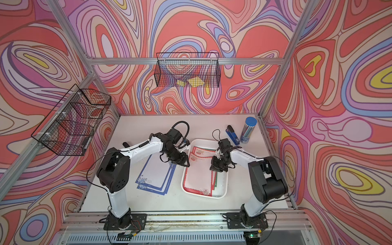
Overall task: Take out the stationery paper from the storage box
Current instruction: Pick up the stationery paper from the storage box.
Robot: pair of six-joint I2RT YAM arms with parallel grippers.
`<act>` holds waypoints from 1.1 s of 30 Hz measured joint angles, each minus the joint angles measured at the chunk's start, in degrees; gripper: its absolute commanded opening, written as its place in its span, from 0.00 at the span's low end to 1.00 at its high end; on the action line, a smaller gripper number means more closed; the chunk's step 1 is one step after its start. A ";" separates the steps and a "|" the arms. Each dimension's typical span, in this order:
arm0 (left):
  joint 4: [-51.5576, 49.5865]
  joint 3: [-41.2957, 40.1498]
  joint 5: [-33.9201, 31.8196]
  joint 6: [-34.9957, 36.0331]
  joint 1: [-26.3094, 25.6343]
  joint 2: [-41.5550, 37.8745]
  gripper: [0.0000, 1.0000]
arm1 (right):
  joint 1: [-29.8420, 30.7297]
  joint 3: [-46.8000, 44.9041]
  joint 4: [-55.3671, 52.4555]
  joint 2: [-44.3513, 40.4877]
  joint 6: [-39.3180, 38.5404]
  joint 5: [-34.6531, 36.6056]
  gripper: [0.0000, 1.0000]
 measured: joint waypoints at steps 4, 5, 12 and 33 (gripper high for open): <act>-0.07 0.04 -0.07 0.00 0.00 0.00 0.53 | 0.00 0.02 -0.46 -1.42 -0.04 -0.39 0.10; -0.07 0.04 -0.11 0.00 0.00 0.00 0.53 | 0.00 0.02 -0.59 -1.70 -0.04 -0.50 0.09; -0.07 0.13 -0.11 0.00 0.00 0.22 0.53 | 0.00 0.02 -1.27 -1.95 -0.17 -1.22 0.15; -0.33 0.24 -0.13 -0.24 -0.26 0.72 0.53 | 0.00 0.79 -1.22 -1.77 -0.85 -3.28 0.23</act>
